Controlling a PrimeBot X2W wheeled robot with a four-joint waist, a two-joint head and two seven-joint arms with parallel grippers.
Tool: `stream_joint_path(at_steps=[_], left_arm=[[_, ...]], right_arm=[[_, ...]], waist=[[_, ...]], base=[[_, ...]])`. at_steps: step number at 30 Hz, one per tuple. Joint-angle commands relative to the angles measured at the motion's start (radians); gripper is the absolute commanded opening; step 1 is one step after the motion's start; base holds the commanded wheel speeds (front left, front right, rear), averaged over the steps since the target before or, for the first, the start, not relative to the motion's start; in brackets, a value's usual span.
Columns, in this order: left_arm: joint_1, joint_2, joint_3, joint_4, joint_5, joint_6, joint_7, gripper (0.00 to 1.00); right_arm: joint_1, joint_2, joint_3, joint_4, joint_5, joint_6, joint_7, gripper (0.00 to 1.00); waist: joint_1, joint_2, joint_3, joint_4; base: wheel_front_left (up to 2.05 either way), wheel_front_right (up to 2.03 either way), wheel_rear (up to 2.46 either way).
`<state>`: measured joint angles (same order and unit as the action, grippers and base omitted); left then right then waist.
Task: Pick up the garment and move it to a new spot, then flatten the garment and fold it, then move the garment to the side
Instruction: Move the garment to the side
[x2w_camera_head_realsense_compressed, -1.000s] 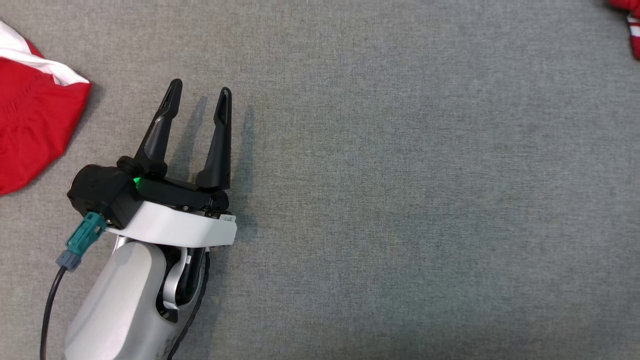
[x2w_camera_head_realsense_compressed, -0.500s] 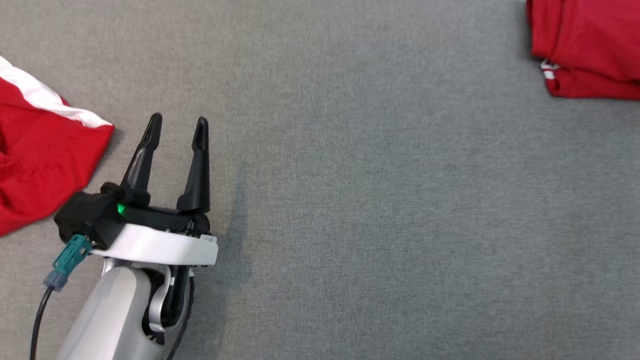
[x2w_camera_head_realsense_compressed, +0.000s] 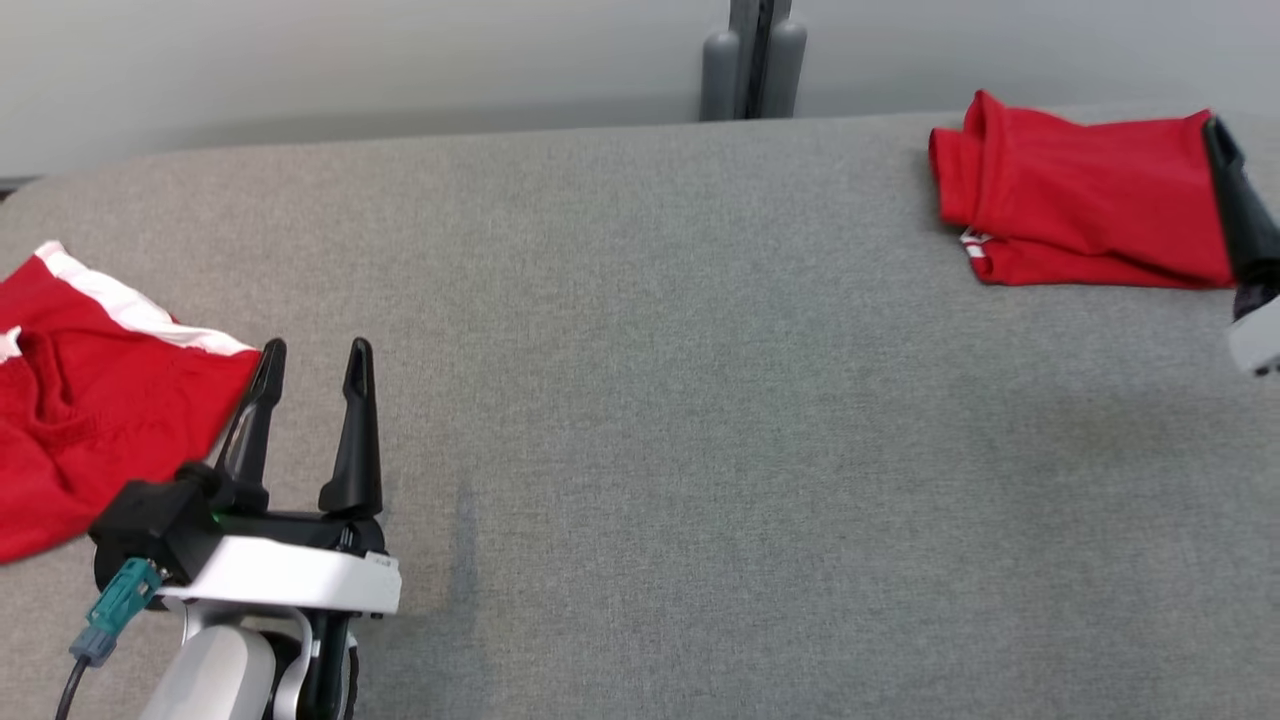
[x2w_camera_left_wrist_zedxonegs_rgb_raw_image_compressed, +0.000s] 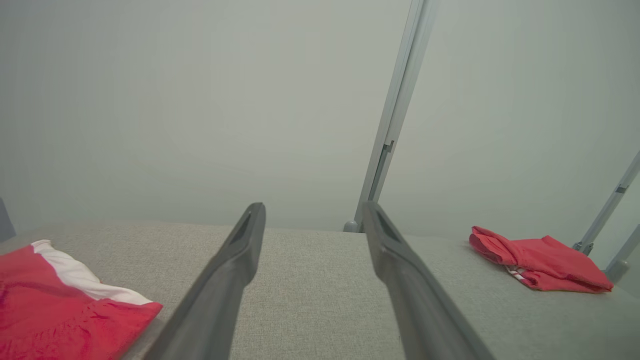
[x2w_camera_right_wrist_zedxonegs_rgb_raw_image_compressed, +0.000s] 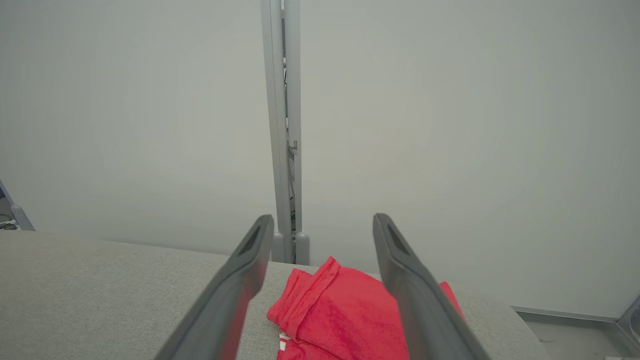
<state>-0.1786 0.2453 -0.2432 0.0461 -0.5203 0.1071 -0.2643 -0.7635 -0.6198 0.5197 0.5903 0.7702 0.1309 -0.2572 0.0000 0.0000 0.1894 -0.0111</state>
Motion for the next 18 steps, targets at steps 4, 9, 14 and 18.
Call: stream_joint_path(at_steps=[4, 9, 14, 18], left_arm=[[0.046, 0.002, 0.02, -0.006, -0.008, 0.018, -0.001, 1.0], [0.086, -0.017, 0.042, -0.006, 0.014, 0.028, -0.001, 1.0], [0.12, -0.032, 0.07, -0.01, 0.048, 0.029, -0.001, 1.0], [0.142, -0.054, 0.094, -0.015, 0.077, 0.016, -0.002, 1.0]], right_arm=[[0.132, 0.061, -0.093, -0.087, -0.074, 0.0, -0.007, 1.0], [0.285, 0.143, -0.211, -0.205, -0.177, 0.0, -0.006, 1.0], [0.435, 0.239, -0.324, -0.318, -0.274, 0.0, -0.006, 1.0], [0.529, 0.306, -0.374, -0.389, -0.318, 0.0, -0.006, 1.0]], waist=[[0.0, 0.0, -0.06, -0.015], [0.0, 0.0, -0.088, -0.02], [0.0, 0.0, -0.108, -0.02], [0.0, 0.0, -0.115, -0.025]], base=[[0.0, 0.0, 0.0], [0.0, 0.0, 0.0], [0.0, 0.0, 0.0], [0.0, 0.0, 0.0]])
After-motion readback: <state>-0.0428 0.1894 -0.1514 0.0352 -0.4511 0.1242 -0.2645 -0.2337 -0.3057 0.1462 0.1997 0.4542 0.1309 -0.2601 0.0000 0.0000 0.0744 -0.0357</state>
